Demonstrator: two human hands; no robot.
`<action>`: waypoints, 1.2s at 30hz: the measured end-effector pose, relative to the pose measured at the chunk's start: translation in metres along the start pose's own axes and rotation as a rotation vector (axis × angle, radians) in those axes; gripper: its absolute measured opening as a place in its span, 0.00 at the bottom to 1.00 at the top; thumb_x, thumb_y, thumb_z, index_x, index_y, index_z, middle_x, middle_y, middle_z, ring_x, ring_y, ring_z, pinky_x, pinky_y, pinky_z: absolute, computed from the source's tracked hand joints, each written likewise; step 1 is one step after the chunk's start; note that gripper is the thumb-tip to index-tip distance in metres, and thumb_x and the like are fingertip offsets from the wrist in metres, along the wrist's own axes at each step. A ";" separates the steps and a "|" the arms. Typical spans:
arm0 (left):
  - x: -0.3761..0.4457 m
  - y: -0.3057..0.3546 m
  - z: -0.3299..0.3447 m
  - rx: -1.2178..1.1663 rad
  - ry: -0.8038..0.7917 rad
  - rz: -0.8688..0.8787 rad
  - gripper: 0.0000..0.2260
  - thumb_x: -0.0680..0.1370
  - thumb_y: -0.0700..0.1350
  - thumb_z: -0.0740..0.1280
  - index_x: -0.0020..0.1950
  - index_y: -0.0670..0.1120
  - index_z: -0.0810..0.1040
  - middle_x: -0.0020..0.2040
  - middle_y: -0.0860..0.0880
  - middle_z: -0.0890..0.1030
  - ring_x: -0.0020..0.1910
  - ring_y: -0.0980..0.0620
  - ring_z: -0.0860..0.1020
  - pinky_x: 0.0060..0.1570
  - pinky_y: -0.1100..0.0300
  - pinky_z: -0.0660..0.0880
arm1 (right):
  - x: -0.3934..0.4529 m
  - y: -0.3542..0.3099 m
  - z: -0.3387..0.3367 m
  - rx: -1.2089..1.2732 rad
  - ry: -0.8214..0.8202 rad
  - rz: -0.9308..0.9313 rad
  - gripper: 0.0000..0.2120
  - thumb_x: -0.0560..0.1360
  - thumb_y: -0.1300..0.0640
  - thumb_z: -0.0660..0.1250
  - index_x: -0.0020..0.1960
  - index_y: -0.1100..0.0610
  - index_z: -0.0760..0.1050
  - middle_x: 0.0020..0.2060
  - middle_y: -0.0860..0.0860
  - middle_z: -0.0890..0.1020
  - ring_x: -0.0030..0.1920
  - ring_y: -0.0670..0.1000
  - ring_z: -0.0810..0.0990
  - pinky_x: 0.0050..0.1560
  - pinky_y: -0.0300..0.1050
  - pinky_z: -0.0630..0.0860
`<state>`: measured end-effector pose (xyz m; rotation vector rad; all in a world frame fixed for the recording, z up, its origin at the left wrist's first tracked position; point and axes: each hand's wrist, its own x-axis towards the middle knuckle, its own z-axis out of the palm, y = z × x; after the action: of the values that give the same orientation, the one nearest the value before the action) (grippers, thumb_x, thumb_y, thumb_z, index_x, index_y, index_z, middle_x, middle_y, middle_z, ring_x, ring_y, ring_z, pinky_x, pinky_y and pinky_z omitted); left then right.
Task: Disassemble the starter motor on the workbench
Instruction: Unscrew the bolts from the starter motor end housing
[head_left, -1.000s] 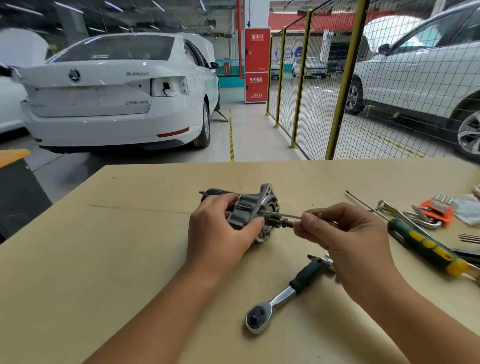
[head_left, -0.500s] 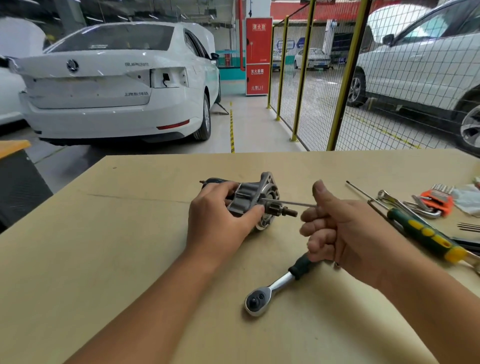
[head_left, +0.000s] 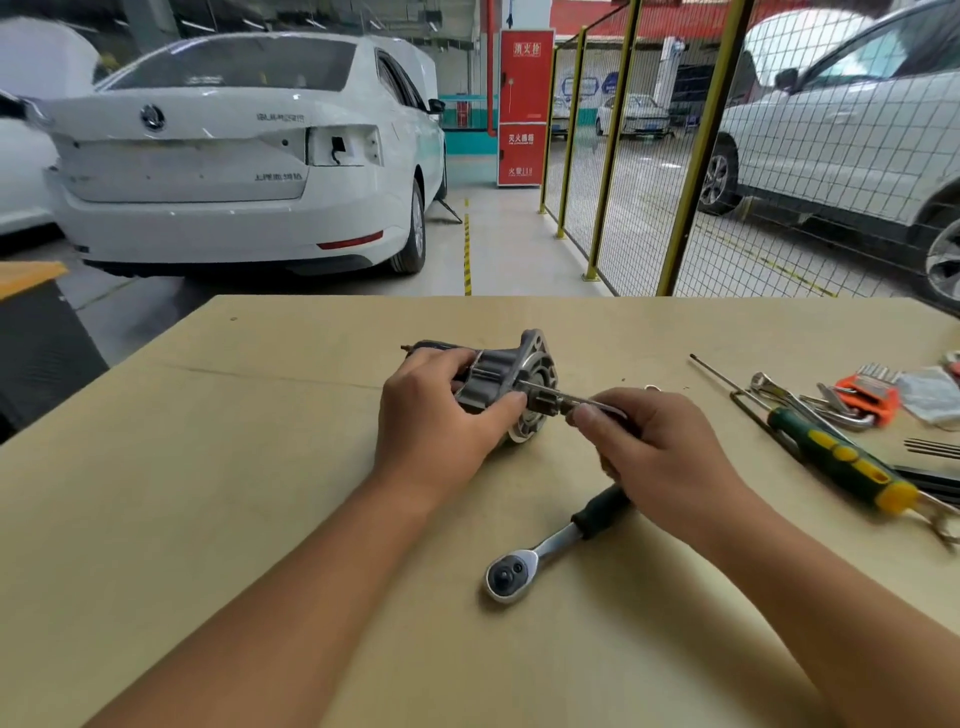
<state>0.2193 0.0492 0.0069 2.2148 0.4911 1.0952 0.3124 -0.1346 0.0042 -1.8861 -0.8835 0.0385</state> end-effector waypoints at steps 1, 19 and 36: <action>0.000 0.001 0.001 0.005 0.002 0.001 0.21 0.68 0.52 0.81 0.58 0.47 0.85 0.52 0.51 0.83 0.48 0.53 0.81 0.54 0.55 0.79 | 0.001 0.001 0.001 -0.019 0.028 -0.025 0.15 0.78 0.41 0.64 0.43 0.51 0.81 0.25 0.44 0.72 0.26 0.43 0.68 0.28 0.42 0.67; -0.015 0.013 0.002 -0.024 0.053 -0.075 0.19 0.62 0.57 0.84 0.39 0.51 0.78 0.37 0.58 0.77 0.40 0.51 0.77 0.45 0.49 0.79 | 0.008 -0.005 -0.014 -0.432 0.085 -0.166 0.11 0.81 0.53 0.64 0.40 0.52 0.76 0.30 0.47 0.78 0.35 0.46 0.75 0.35 0.44 0.69; -0.019 0.014 0.002 -0.140 0.018 -0.121 0.23 0.58 0.62 0.80 0.41 0.51 0.74 0.35 0.56 0.75 0.34 0.54 0.71 0.42 0.47 0.79 | 0.011 -0.009 -0.025 -0.639 0.146 -0.252 0.04 0.75 0.53 0.74 0.44 0.52 0.86 0.31 0.49 0.78 0.37 0.55 0.74 0.39 0.49 0.73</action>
<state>0.2110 0.0272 0.0048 2.0287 0.5318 1.0536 0.3253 -0.1457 0.0279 -2.2994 -1.1100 -0.5904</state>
